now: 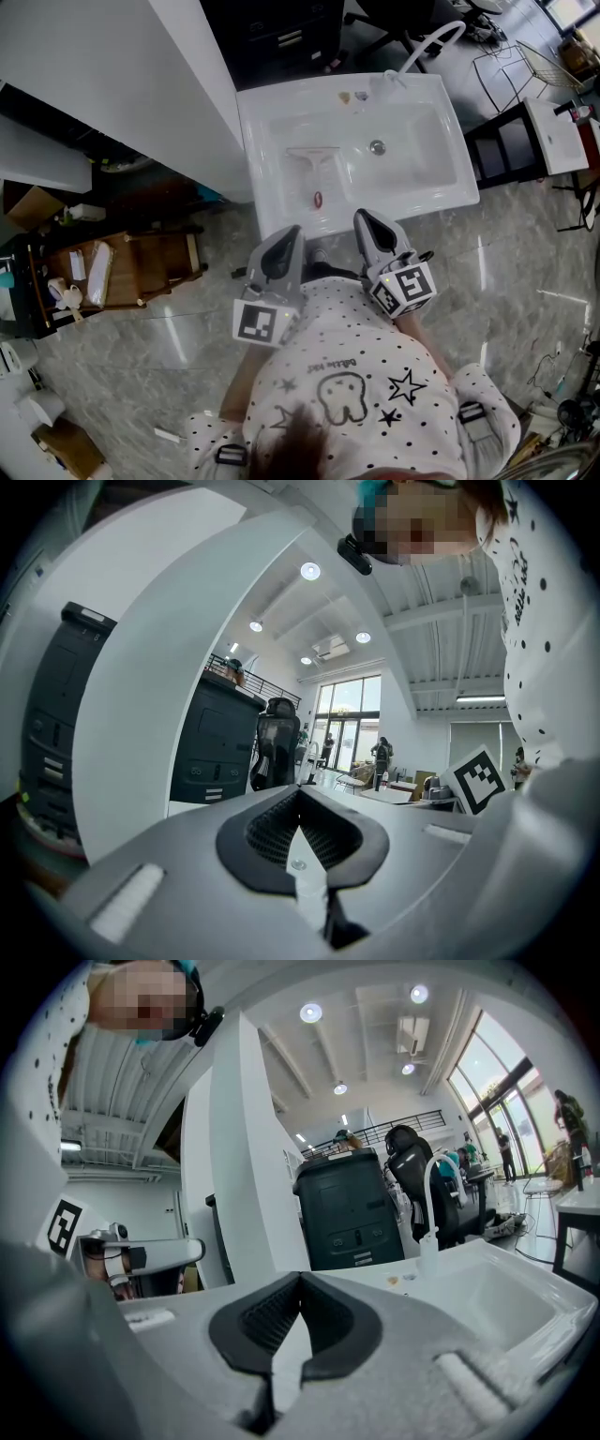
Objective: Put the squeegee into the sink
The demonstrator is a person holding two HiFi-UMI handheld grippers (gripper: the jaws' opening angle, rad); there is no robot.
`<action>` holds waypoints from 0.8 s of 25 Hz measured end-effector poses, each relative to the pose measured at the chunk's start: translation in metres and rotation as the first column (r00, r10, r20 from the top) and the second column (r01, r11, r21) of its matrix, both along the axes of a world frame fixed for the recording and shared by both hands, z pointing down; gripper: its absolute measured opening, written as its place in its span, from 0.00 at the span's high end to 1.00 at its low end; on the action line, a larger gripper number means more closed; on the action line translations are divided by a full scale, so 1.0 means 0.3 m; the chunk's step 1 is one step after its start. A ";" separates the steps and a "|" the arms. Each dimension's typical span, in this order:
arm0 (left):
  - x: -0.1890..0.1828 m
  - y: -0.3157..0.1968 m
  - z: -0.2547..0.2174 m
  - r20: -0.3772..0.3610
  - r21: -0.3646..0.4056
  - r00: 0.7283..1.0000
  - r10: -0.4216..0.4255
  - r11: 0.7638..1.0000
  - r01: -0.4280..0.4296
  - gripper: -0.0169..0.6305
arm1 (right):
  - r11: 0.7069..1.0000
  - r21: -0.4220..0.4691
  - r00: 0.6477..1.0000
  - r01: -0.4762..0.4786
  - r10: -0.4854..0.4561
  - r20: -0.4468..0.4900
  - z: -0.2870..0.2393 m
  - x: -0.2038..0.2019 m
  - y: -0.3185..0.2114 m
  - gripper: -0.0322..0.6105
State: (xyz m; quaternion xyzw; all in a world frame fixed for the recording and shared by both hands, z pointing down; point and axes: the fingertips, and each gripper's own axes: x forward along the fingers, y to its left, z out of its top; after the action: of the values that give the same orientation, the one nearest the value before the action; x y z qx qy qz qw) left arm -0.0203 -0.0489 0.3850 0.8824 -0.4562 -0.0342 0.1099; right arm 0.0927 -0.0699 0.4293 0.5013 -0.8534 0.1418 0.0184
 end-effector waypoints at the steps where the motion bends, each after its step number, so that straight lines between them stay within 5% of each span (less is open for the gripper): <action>1: 0.000 0.002 -0.001 0.000 0.002 1.000 -0.002 1.000 0.002 0.98 | 1.000 0.000 1.000 0.002 -0.002 -0.001 -0.001 -0.001 0.001 0.95; 20: 0.082 0.027 0.000 0.017 -0.004 1.000 0.023 1.000 -0.023 0.98 | 1.000 -0.003 1.000 -0.017 0.017 0.017 -0.006 0.084 0.025 0.95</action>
State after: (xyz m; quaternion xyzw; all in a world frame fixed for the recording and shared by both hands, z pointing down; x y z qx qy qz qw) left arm 0.0043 -0.0409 0.3850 0.8877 -0.4470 -0.0244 0.1080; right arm 0.1180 -0.0625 0.4274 0.5071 -0.8491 0.1475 0.0107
